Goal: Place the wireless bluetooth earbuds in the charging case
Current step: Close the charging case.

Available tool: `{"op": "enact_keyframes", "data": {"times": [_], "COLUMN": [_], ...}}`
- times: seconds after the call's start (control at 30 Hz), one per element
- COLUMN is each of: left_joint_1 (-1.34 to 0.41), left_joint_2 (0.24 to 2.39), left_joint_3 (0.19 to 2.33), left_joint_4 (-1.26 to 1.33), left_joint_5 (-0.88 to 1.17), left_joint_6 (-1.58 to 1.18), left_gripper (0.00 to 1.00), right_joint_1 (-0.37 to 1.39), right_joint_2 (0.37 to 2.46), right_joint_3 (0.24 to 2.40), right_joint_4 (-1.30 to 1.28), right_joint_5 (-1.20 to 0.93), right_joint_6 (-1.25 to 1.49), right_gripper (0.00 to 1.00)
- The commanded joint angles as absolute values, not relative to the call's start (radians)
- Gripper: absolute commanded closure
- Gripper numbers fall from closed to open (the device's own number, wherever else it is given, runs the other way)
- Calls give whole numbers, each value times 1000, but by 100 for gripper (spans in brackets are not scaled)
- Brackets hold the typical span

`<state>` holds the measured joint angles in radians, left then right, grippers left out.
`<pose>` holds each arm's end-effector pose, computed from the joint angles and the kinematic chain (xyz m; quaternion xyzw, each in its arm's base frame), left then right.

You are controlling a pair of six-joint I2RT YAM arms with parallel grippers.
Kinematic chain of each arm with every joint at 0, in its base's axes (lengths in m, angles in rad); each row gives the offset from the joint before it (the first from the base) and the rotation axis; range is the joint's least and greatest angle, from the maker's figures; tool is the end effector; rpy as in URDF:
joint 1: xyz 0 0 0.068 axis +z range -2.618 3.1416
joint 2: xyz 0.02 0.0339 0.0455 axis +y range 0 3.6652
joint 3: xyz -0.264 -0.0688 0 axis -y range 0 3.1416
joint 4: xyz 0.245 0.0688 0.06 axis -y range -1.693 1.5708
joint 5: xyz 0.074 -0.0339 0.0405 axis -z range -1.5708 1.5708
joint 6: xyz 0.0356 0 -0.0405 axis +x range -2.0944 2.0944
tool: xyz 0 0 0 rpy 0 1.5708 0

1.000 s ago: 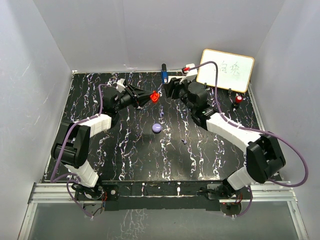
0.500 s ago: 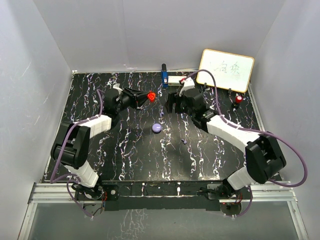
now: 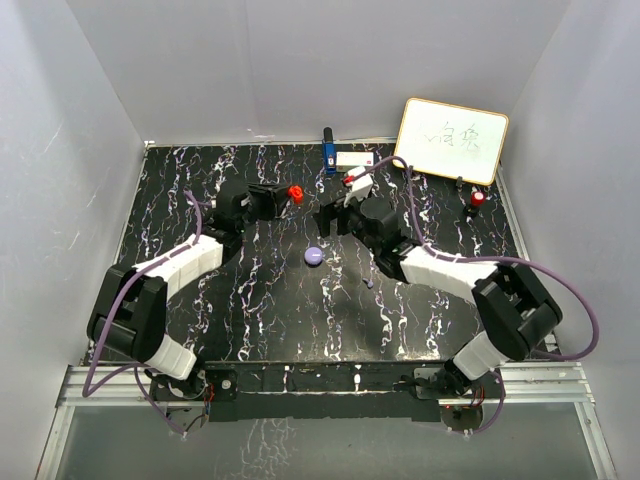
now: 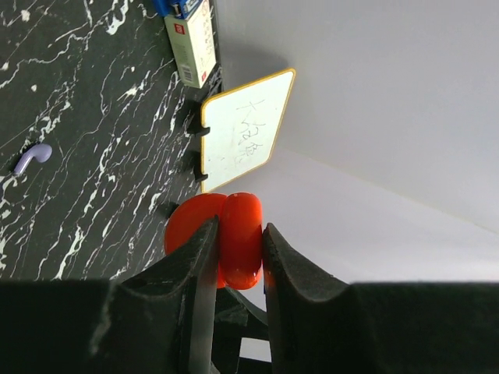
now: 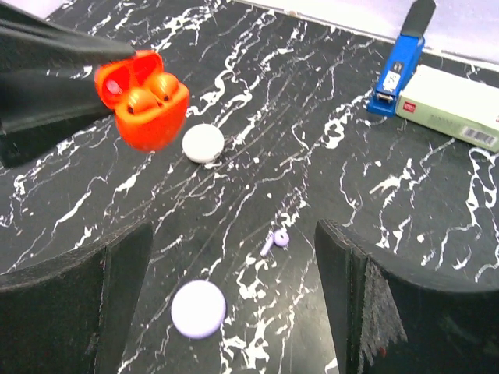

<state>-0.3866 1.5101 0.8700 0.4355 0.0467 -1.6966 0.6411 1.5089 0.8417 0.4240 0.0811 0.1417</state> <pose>0.3176 -0.1311 0.2565 -0.4607 0.6239 -0.5539 0.3029 0.2738 0.2007 0.2462 -0.1703 0.7688 0.2053 0.5812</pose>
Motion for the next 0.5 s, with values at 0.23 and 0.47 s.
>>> {"op": "enact_keyframes", "data": {"times": [0.23, 0.47], "left_joint_1": [-430, -439], "left_joint_2": [1508, 1516], "left_joint_3": [925, 927], "left_joint_4": [409, 413], "left_joint_5": [-21, -12], "left_joint_6": [-1786, -1784], "left_gripper": [100, 100], "right_joint_1": [695, 707], "right_joint_2": [1622, 1657], "right_joint_3": [924, 963], "right_joint_4": [678, 678], "right_joint_5": [112, 120], "right_joint_6": [65, 60], "right_gripper": [18, 18]}}
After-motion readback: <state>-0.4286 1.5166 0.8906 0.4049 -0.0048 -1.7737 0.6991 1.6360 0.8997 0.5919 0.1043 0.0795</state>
